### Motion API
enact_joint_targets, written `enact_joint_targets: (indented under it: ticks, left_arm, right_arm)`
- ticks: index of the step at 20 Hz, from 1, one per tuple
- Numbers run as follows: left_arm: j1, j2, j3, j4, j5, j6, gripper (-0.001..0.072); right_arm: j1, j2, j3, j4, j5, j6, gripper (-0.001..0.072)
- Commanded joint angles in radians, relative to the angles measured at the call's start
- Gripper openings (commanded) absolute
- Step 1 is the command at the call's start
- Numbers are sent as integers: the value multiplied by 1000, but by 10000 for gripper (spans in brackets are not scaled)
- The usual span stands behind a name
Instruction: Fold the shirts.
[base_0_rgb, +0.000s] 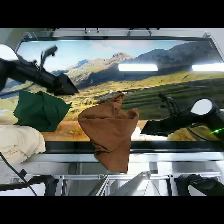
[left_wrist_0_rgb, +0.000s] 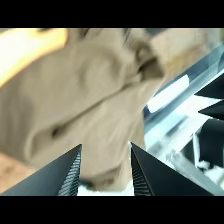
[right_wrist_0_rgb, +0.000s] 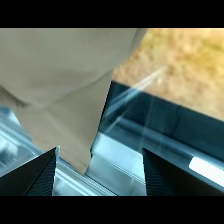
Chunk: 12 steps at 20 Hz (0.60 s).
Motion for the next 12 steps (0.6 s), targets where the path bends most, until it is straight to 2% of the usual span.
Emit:
enact_joint_targets:
  ticks: [1,2,6,7,11,12]
  left_arm:
    - [-3,0,-190,36,74,15,342]
    - [-3,1,-245,34,130,23,342]
    - [-18,-3,-392,34,293,66,342]
    - [-19,-3,-415,30,340,66,342]
    - [-29,-4,-463,26,474,66,342]
    - [-40,-3,-462,27,488,68,342]
  right_arm:
    - [98,-49,-17,12,-122,-31,576]
    - [119,-81,-17,38,-171,-40,576]
    - [132,-246,10,255,-346,-211,575]
    - [132,-292,37,280,-356,-245,575]
    - [134,-444,146,280,-318,-253,566]
    - [134,-461,161,281,-304,-258,493]
